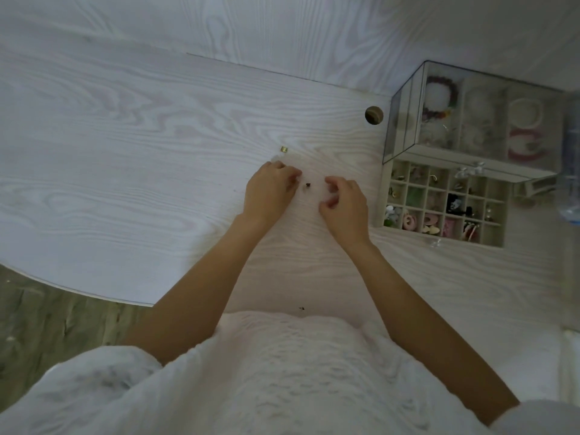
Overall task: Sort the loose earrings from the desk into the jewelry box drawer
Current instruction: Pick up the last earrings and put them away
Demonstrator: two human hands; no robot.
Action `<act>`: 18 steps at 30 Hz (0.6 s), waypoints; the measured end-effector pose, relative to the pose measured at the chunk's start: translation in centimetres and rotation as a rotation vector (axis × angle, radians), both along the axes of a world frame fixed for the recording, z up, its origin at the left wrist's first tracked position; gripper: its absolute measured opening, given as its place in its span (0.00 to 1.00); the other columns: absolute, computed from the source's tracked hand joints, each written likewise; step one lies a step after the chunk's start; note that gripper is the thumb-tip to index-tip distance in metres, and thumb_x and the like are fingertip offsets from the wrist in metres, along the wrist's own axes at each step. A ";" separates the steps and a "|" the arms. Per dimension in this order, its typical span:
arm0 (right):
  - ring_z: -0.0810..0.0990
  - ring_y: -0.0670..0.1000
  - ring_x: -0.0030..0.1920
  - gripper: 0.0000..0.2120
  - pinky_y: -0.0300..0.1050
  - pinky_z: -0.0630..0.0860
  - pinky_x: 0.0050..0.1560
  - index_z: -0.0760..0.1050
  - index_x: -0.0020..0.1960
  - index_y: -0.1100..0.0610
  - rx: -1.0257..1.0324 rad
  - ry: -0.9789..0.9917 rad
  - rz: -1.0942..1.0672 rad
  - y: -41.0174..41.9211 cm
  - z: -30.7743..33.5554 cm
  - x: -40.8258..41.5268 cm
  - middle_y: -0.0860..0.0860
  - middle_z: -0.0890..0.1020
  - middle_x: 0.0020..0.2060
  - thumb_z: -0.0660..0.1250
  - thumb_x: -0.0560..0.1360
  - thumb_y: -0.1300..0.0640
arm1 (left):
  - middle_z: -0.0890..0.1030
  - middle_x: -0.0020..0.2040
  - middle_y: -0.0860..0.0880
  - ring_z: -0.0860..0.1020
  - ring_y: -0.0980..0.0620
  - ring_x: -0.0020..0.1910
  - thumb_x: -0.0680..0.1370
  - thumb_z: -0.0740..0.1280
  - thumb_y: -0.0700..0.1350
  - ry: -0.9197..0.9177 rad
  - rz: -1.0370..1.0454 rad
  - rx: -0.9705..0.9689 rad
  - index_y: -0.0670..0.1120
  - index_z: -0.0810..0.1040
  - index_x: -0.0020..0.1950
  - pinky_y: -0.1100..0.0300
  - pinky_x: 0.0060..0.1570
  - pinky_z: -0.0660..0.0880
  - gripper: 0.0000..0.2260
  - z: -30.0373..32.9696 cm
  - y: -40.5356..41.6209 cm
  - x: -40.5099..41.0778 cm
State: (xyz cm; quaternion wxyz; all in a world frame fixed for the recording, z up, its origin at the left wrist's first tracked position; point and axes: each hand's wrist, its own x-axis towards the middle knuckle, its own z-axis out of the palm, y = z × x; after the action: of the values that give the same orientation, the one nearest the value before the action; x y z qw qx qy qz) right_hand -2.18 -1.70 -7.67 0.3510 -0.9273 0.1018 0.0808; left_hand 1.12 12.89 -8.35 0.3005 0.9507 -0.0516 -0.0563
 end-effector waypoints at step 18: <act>0.72 0.46 0.43 0.16 0.38 0.69 0.46 0.75 0.56 0.59 0.038 0.017 0.080 1.8 -0.2 0.3 0.52 0.75 0.48 0.72 0.69 0.60 | 0.79 0.54 0.43 0.78 0.45 0.51 0.71 0.68 0.33 0.100 -0.134 -0.018 0.43 0.77 0.60 0.53 0.54 0.75 0.18 0.8 -0.1 -0.5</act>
State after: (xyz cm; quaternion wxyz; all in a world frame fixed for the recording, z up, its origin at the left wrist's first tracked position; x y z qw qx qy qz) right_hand -1.92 0.09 -7.84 0.3644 -0.9230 0.0662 0.1046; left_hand 0.65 12.84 -7.59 0.3069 0.9384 -0.1003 -0.1233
